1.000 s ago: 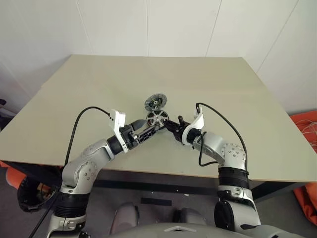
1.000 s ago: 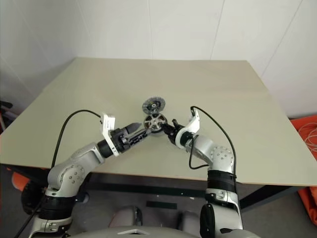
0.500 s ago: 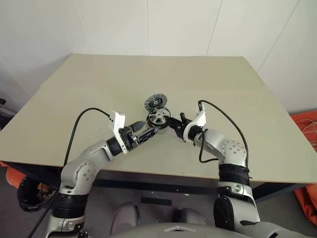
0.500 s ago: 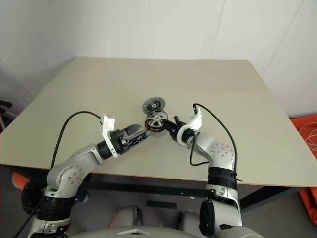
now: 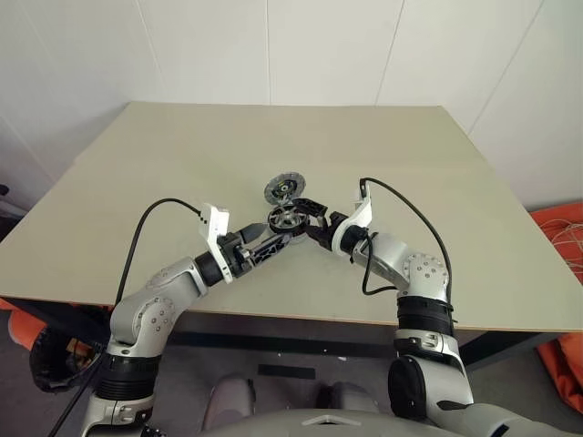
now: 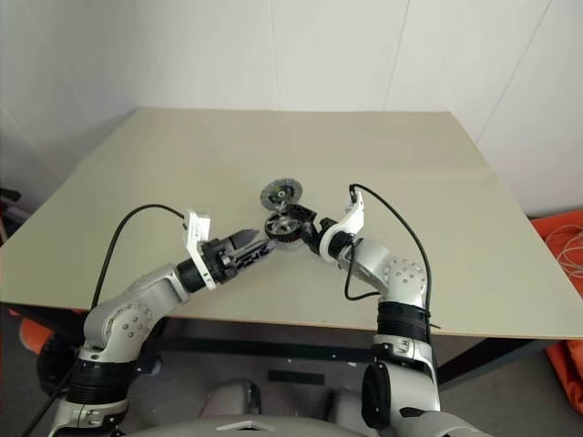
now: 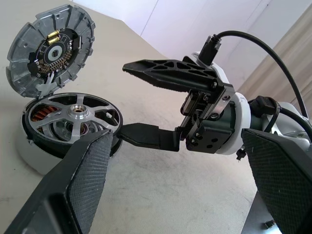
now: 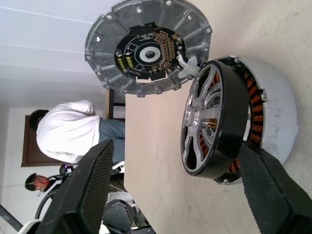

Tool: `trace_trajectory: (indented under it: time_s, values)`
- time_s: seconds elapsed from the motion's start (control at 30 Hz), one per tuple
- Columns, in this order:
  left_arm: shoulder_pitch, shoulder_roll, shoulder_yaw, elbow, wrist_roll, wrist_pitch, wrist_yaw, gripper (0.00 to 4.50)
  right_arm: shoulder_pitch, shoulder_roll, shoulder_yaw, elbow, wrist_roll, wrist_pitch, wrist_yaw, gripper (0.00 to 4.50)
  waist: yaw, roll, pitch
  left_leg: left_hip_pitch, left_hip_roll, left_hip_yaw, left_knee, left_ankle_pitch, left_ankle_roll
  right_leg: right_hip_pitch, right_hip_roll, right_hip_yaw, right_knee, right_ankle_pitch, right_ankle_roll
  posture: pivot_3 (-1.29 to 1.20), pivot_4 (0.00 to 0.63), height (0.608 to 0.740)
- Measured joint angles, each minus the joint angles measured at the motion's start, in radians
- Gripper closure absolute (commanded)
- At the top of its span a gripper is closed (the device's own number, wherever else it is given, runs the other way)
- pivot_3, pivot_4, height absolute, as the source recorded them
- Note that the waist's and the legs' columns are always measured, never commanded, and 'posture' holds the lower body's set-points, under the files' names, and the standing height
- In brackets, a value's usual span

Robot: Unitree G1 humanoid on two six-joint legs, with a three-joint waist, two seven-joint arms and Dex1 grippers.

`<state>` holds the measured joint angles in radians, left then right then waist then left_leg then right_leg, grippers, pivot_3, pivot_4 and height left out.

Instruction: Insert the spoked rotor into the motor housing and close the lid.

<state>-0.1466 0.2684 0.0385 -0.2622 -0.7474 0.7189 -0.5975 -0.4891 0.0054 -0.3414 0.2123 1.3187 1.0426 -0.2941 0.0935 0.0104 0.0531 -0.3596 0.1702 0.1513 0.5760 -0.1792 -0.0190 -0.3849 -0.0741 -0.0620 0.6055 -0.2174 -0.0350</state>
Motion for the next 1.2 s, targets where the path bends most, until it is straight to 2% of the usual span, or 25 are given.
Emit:
trace_trajectory:
  time_s: [0.4, 0.47, 0.57, 0.7, 0.8, 0.9, 1.03, 1.2]
  values:
    - [-0.009, 0.002, 0.005, 0.013, -0.011, 0.011, 0.0, 0.0, 0.046, -0.109, -0.026, -0.127, 0.055, 0.08, -0.116, 0.04, 0.004, 0.0, 0.0, -0.008, 0.0, 0.0, -0.001, 0.001, -0.002, -0.006, 0.0, 0.0, 0.0, 0.0, 0.0, 0.0, 0.0, 0.74]
    - [-0.012, 0.002, 0.005, 0.014, -0.015, 0.011, 0.0, 0.0, 0.065, -0.154, 0.02, -0.198, 0.004, 0.074, -0.078, 0.04, 0.002, 0.0, 0.0, -0.009, 0.0, 0.0, -0.001, 0.001, -0.001, -0.006, 0.0, 0.0, 0.0, 0.0, 0.001, 0.0, 0.0, 0.74]
    - [-0.012, 0.005, 0.007, 0.015, -0.016, 0.011, 0.0, 0.0, 0.097, -0.293, 0.208, -0.366, -0.227, -0.02, 0.088, 0.04, 0.004, 0.0, 0.0, -0.009, 0.0, 0.0, -0.001, 0.001, -0.001, -0.005, 0.0, 0.0, -0.001, 0.002, 0.004, 0.0, 0.0, 0.74]
    - [-0.012, 0.006, 0.009, 0.016, -0.017, 0.012, 0.0, 0.0, 0.128, -0.392, 0.449, -0.462, -0.516, -0.188, 0.28, 0.94, 0.004, 0.0, 0.0, -0.008, 0.0, 0.0, 0.0, 0.001, -0.001, -0.005, 0.0, 0.0, -0.002, 0.0, 0.001, 0.0, 0.0, 0.74]
    - [-0.012, 0.009, 0.01, 0.016, -0.017, 0.012, 0.0, 0.0, 0.149, -0.405, 0.602, -0.453, -0.696, -0.288, 0.372, 2.04, 0.004, 0.0, 0.0, -0.009, 0.0, 0.0, 0.0, 0.0, -0.001, -0.005, 0.0, 0.0, -0.002, 0.0, 0.001, 0.0, 0.0, 0.74]
    - [-0.013, 0.011, 0.012, 0.017, -0.016, 0.011, 0.0, 0.0, 0.148, -0.372, 0.664, -0.393, -0.806, -0.357, 0.426, 3.12, 0.002, -0.001, 0.0, -0.009, 0.0, 0.0, 0.001, 0.0, 0.0, -0.005, 0.0, 0.0, -0.002, 0.0, 0.001, 0.0, 0.0, 0.74]
    - [-0.016, 0.025, 0.013, 0.017, 0.0, -0.009, -0.002, 0.0, 0.129, -0.323, 0.678, -0.294, -0.912, -0.422, 0.474, 4.48, 0.001, -0.001, 0.0, -0.008, 0.0, 0.0, 0.001, 0.0, 0.0, -0.005, 0.0, 0.0, 0.0, 0.0, 0.0, 0.0, 0.0, 0.74]
    - [-0.047, 0.054, 0.018, 0.017, 0.041, -0.068, -0.01, 0.0, 0.099, -0.284, 0.669, -0.23, -0.988, -0.459, 0.52, 4.48, 0.0, -0.001, 0.0, -0.008, 0.0, 0.0, 0.001, 0.0, 0.001, -0.004, 0.0, 0.0, 0.0, 0.0, -0.001, 0.0, 0.0, 0.74]
